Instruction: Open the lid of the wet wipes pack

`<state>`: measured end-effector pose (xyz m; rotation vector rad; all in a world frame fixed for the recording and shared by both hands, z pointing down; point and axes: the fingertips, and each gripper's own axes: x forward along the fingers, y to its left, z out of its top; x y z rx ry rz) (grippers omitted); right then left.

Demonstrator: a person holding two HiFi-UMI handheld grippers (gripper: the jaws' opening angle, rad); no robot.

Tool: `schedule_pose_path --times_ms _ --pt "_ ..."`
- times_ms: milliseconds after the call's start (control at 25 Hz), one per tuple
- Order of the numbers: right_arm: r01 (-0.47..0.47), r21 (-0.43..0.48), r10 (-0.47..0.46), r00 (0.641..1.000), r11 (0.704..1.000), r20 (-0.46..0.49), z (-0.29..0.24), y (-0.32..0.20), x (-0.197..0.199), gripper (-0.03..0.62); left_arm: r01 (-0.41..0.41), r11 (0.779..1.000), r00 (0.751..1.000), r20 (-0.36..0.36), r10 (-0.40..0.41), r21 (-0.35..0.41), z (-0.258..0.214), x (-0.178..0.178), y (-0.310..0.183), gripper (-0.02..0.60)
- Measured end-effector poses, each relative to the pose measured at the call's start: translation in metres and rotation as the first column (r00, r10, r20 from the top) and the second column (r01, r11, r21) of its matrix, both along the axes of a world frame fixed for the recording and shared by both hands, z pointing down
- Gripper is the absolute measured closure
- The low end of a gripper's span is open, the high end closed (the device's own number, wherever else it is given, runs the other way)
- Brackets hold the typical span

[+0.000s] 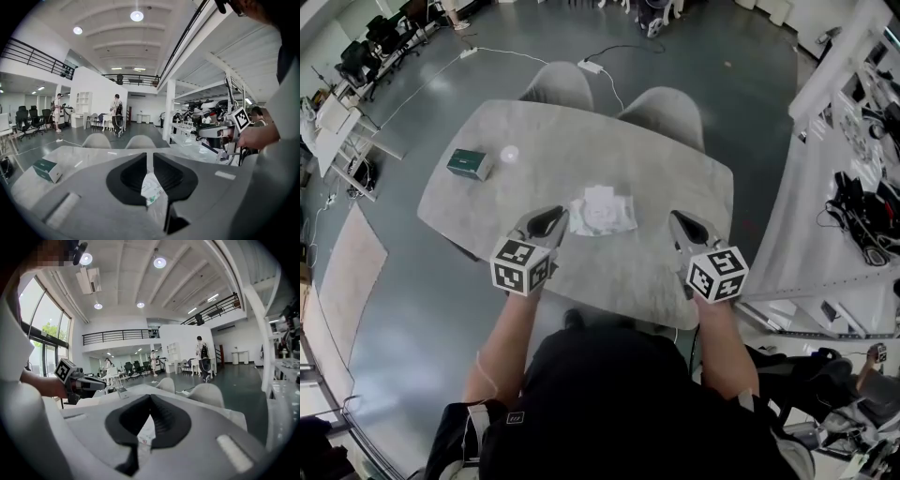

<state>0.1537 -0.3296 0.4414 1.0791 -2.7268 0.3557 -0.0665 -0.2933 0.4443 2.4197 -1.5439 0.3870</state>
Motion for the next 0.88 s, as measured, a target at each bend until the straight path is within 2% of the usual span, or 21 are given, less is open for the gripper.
schedule_pose_path --times_ms 200,360,600,880 --pt "-0.01 0.089 0.01 1.0 0.996 0.004 -0.04 -0.005 -0.012 0.591 -0.048 0.997 0.999 0.018 0.046 0.06 -0.03 -0.015 -0.012 0.532" --pt "0.004 0.115 -0.008 0.999 0.993 0.039 -0.059 -0.003 -0.033 0.592 -0.04 0.995 0.999 0.035 0.037 0.093 -0.043 -0.03 -0.02 0.535" --pt "0.014 0.112 -0.02 0.998 0.994 0.054 -0.053 0.002 -0.057 0.592 0.018 0.995 0.999 -0.04 -0.014 0.102 -0.036 -0.043 -0.016 0.538" --pt "0.029 0.078 -0.033 0.999 0.997 0.041 -0.04 0.01 -0.067 0.592 -0.026 0.994 1.0 -0.014 0.028 0.105 -0.037 -0.038 -0.013 0.54"
